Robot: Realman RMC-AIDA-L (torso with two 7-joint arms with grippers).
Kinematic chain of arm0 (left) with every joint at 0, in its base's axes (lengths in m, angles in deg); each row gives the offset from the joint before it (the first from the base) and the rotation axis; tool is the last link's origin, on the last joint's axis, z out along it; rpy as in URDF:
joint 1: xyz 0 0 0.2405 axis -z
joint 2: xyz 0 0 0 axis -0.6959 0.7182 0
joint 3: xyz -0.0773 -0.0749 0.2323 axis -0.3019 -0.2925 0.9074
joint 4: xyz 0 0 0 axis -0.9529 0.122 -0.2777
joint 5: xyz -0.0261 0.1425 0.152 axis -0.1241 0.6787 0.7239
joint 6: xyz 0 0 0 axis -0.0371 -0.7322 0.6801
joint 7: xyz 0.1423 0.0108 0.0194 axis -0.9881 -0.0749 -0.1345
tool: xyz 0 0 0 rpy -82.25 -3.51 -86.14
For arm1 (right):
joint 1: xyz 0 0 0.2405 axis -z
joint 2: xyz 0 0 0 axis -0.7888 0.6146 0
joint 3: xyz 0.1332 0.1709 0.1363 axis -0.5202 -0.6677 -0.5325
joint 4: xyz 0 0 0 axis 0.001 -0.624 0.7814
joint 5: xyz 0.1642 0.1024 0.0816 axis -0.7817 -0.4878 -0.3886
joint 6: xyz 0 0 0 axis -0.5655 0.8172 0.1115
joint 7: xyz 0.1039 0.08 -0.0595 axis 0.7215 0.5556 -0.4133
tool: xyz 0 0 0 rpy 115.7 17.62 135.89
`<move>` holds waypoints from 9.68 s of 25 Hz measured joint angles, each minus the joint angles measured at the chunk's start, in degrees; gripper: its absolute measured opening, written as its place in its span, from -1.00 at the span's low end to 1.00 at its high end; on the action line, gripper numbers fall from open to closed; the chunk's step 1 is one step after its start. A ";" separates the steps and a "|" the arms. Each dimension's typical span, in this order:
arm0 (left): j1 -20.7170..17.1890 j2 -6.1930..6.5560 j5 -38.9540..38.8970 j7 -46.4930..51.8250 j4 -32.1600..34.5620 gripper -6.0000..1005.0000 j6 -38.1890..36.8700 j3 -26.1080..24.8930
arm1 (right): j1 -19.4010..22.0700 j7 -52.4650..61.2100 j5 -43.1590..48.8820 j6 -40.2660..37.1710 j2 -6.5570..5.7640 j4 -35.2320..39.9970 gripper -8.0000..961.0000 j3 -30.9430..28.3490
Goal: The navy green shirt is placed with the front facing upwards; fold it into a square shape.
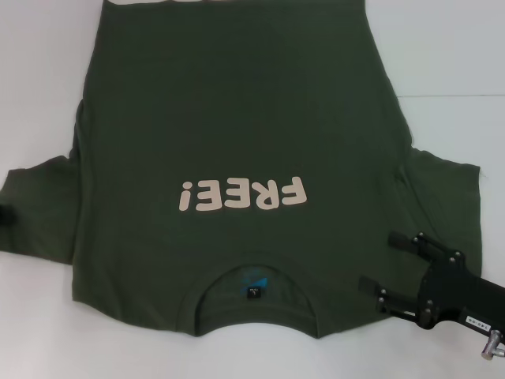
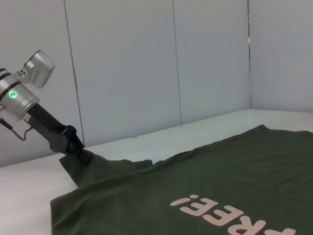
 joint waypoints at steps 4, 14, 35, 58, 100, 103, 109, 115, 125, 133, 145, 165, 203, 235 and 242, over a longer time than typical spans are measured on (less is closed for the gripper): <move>0.07 0.37 -0.89 0.13 1.16 -0.98 -1.59 -0.07 | -0.12 0.00 -0.01 0.00 0.00 -0.03 0.94 -0.01; 1.53 2.09 -2.73 0.41 3.41 -0.98 -4.84 -1.16 | -0.24 -0.05 0.00 0.00 0.00 -0.04 0.94 -0.01; 3.77 -3.20 -12.85 0.55 2.55 -0.98 -11.28 5.99 | -0.07 -0.22 0.00 -0.35 0.09 -0.25 0.94 -0.01; 4.61 -7.96 -12.51 4.98 1.10 -0.98 -1.26 14.53 | 0.19 -0.23 0.00 -0.53 0.18 -0.33 0.94 0.01; 4.91 -9.77 -21.86 1.25 -5.38 0.14 4.63 16.30 | -0.27 -0.20 0.00 -0.58 0.09 -0.42 0.94 -0.01; 4.73 -9.65 -21.88 0.80 -5.42 0.31 5.49 16.19 | -0.32 -0.21 0.00 -0.49 0.08 -0.42 0.94 -0.01; 3.99 -7.80 -21.68 1.19 -4.65 0.40 5.99 15.87 | -0.34 -0.22 -0.01 -0.47 0.08 -0.42 0.94 -0.01; 3.12 -5.21 -21.24 4.12 -5.42 0.40 8.60 15.66 | -0.28 -0.23 -0.15 -0.27 0.08 -0.42 0.94 0.00; 2.31 -5.02 -18.20 5.64 -5.65 0.40 12.24 14.98 | -0.31 -0.20 -0.18 -0.27 0.07 -0.42 0.94 -0.01; 1.98 -5.08 -18.04 5.77 -5.64 0.39 13.63 14.91 | -0.43 -0.21 -0.58 -0.26 0.00 -0.42 0.94 0.00; 2.87 -5.19 -18.03 5.75 -7.89 0.39 15.56 15.68 | -0.50 -0.22 -0.62 -0.17 0.00 -0.25 0.94 0.00; 3.66 -4.94 -17.54 6.31 -8.65 0.08 16.13 17.35 | -0.34 -0.22 -0.68 -0.31 0.00 -0.34 0.94 -0.01; 5.14 -8.28 -35.46 0.36 -15.26 -0.81 23.27 18.19 | -0.36 -0.24 -0.85 -0.79 0.00 -0.35 0.93 0.00; 1.58 -4.36 -26.89 1.46 -13.21 -0.12 15.40 11.96 | -0.09 -0.22 -2.03 -0.19 0.00 -0.20 0.93 0.00; 3.00 -5.33 -27.03 0.82 -14.75 -0.12 18.36 11.98 | -0.07 -0.22 -2.05 -0.13 0.00 -0.10 0.93 -0.01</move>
